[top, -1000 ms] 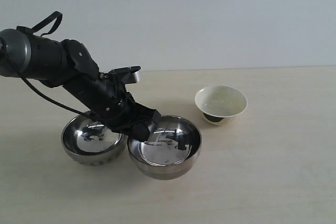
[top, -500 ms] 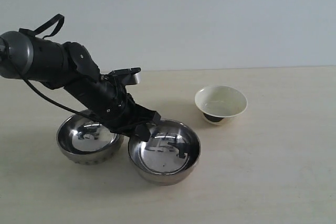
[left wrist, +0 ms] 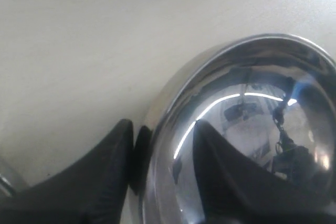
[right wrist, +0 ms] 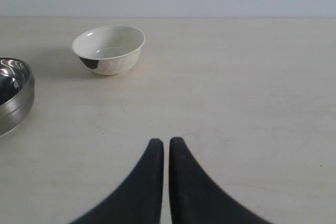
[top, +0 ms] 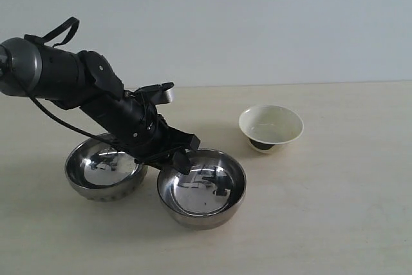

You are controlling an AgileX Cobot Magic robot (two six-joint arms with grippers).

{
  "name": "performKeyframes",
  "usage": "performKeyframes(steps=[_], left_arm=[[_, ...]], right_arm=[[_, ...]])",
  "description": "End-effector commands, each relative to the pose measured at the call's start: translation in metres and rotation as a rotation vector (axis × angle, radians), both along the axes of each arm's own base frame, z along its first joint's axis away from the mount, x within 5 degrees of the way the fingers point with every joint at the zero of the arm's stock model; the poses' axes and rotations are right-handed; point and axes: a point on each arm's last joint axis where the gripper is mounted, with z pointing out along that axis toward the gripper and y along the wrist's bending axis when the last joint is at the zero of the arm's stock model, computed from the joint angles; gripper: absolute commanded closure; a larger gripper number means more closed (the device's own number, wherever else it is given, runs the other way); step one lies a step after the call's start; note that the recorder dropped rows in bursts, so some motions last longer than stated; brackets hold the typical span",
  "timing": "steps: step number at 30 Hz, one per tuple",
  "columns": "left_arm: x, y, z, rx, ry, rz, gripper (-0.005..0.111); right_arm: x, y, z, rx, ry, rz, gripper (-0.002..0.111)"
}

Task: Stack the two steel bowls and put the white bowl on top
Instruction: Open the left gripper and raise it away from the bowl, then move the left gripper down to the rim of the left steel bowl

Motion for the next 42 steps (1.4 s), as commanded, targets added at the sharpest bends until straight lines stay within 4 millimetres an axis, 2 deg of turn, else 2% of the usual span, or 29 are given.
performKeyframes(steps=[1,6,16,19,24,30,37,42], left_arm=[[0.0,-0.006,0.012,-0.031,0.023,-0.03,0.07],[0.001,-0.009,0.028,-0.053,0.013,-0.051,0.07],[-0.004,-0.001,0.077,-0.067,-0.134,-0.041,0.07],[-0.006,0.007,0.091,-0.028,-0.169,-0.031,0.07],[-0.006,0.035,0.103,0.131,-0.175,0.055,0.07],[-0.007,0.066,0.099,0.247,-0.107,0.092,0.07],[-0.005,0.097,0.077,0.26,-0.06,0.189,0.07],[-0.003,0.119,0.07,0.273,-0.035,0.249,0.07]], right_arm=[[0.0,0.0,0.001,-0.002,-0.01,-0.005,0.108],[0.0,0.0,0.001,-0.002,-0.01,-0.005,0.108],[0.0,0.0,0.001,-0.002,-0.01,-0.005,0.108],[0.0,0.0,0.001,-0.002,-0.01,-0.005,0.108],[0.0,0.0,0.001,-0.002,-0.01,-0.005,0.108],[0.0,0.0,0.001,-0.002,-0.01,-0.005,0.108],[0.0,0.0,0.001,-0.002,-0.01,-0.005,0.108],[0.0,0.0,0.001,-0.002,-0.01,-0.005,0.108]])
